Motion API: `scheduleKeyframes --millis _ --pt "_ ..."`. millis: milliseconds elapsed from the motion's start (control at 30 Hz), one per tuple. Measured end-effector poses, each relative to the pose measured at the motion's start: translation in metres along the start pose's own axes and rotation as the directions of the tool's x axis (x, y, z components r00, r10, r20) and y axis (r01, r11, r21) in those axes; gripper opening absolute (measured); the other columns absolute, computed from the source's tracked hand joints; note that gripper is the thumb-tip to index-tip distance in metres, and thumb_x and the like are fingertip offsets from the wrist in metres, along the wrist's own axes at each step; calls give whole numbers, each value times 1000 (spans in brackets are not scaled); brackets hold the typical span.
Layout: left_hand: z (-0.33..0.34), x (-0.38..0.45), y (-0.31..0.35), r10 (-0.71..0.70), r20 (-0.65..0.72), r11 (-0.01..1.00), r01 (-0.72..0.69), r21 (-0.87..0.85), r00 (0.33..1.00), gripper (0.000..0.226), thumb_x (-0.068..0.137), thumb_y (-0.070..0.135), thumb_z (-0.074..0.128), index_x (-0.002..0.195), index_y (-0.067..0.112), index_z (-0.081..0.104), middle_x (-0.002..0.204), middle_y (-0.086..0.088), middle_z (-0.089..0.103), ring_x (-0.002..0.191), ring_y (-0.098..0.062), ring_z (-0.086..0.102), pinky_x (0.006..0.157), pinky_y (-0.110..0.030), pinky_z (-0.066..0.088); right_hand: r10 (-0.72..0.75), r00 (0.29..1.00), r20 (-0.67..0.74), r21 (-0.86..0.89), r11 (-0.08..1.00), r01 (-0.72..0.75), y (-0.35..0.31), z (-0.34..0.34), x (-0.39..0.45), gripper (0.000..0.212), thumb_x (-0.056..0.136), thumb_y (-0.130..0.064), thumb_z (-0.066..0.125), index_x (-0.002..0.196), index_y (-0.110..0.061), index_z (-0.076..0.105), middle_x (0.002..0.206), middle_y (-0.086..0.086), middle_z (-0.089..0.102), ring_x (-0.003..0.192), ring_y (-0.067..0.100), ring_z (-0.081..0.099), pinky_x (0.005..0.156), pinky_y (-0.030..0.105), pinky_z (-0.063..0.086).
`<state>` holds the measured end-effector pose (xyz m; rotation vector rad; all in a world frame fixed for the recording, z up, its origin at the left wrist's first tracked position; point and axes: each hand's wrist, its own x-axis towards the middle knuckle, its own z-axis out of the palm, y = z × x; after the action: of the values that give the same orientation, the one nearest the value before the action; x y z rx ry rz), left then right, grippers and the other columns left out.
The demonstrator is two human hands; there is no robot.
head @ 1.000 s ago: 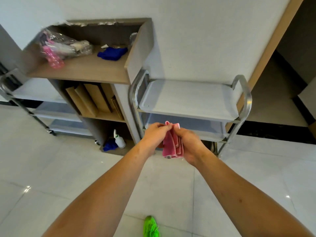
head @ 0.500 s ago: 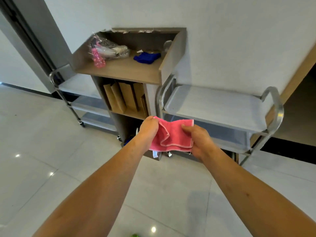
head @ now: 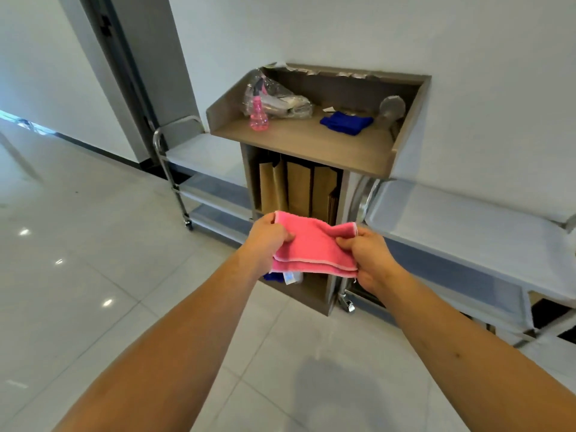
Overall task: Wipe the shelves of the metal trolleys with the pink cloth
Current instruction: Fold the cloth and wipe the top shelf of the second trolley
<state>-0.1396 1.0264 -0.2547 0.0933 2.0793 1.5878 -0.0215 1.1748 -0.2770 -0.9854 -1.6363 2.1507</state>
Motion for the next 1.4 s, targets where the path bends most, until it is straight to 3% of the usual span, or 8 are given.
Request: scheduleKeyframes --millis 67,167,233,367,700,900,1067,1400 --pt "-36 15 0 -1 8 1000 1 -9 1000 34 91 2 65 117 24 64 119 -1 61 109 -23 56 88 -43 52 -18 1000 18 -38 999 19 3 37 10 33 100 -4 57 88 -20 83 111 10 72 103 32 68 84 52 62" --pt "-83 36 -1 17 37 997 -14 -81 999 36 91 -4 60 87 27 78 112 -1 68 104 -22 59 68 -30 54 1 999 48 -31 1000 1 8 83 20 31 101 -6 57 91 -21 83 107 13 74 87 30 75 64 43 63" --pt "-109 47 -2 39 35 991 -34 -127 999 42 90 -8 57 73 24 79 108 -3 72 103 -23 61 58 -27 54 17 998 64 -18 1000 -16 10 110 25 32 102 -7 56 90 -21 83 99 12 76 67 22 73 52 33 56" --pt "-146 72 -8 36 -10 992 -37 -121 999 42 91 -6 56 69 22 77 105 -3 74 104 -23 62 62 -29 53 19 997 81 27 999 -21 12 153 41 32 102 -3 55 89 -16 81 87 10 72 49 12 57 36 23 37" --pt "-201 153 -14 -98 -113 977 74 -201 989 21 102 16 55 122 16 63 115 -5 67 105 -24 62 66 -36 52 90 993 70 -13 996 -90 11 224 116 16 100 -16 64 114 -11 70 95 11 74 72 21 70 51 29 55" --pt "-223 219 6 -108 -207 990 86 -112 972 21 104 25 52 122 19 61 114 -3 63 95 -19 58 61 -31 45 106 990 95 -15 994 -105 10 263 198 19 94 -27 73 106 -12 72 85 6 75 58 15 72 53 28 56" --pt "-243 278 33 -88 -230 995 74 -73 969 12 99 13 61 110 14 66 106 -6 69 96 -23 62 85 -44 56 121 984 134 -52 992 -115 0 296 267 21 93 -23 75 111 -14 71 101 9 75 77 20 74 55 27 56" --pt "-306 378 61 -116 -243 992 101 -72 963 37 74 -3 82 89 28 67 98 0 72 92 -23 67 70 -33 57 175 975 134 -93 982 -164 -10 377 362 15 90 -17 78 104 -14 73 101 8 76 82 24 76 56 28 59"
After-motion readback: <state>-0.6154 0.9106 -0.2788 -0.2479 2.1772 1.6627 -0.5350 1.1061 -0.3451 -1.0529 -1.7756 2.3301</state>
